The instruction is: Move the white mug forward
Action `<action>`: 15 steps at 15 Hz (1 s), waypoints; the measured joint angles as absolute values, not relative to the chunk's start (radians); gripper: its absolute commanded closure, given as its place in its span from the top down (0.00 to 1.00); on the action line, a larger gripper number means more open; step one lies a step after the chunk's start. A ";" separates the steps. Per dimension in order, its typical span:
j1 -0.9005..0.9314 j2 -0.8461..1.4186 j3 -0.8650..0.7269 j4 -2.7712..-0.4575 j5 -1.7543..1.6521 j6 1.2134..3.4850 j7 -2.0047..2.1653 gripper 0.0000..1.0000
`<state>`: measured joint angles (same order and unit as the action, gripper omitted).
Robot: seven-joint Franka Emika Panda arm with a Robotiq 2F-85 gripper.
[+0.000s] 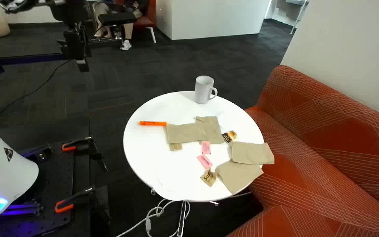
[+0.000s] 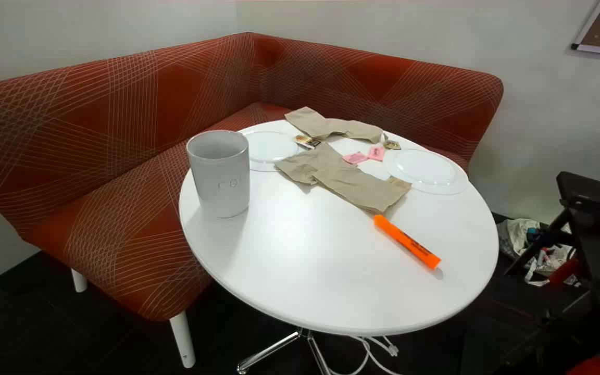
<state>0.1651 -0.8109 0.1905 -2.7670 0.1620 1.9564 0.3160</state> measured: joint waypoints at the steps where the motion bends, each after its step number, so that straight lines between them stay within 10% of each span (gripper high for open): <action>1: 0.165 -0.811 0.190 -2.767 0.162 1.956 0.316 1.00; 15: 0.155 -0.718 0.208 -2.744 0.162 2.103 0.343 1.00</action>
<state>0.1552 -0.7182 0.2081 -2.7439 0.1620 2.1028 0.3432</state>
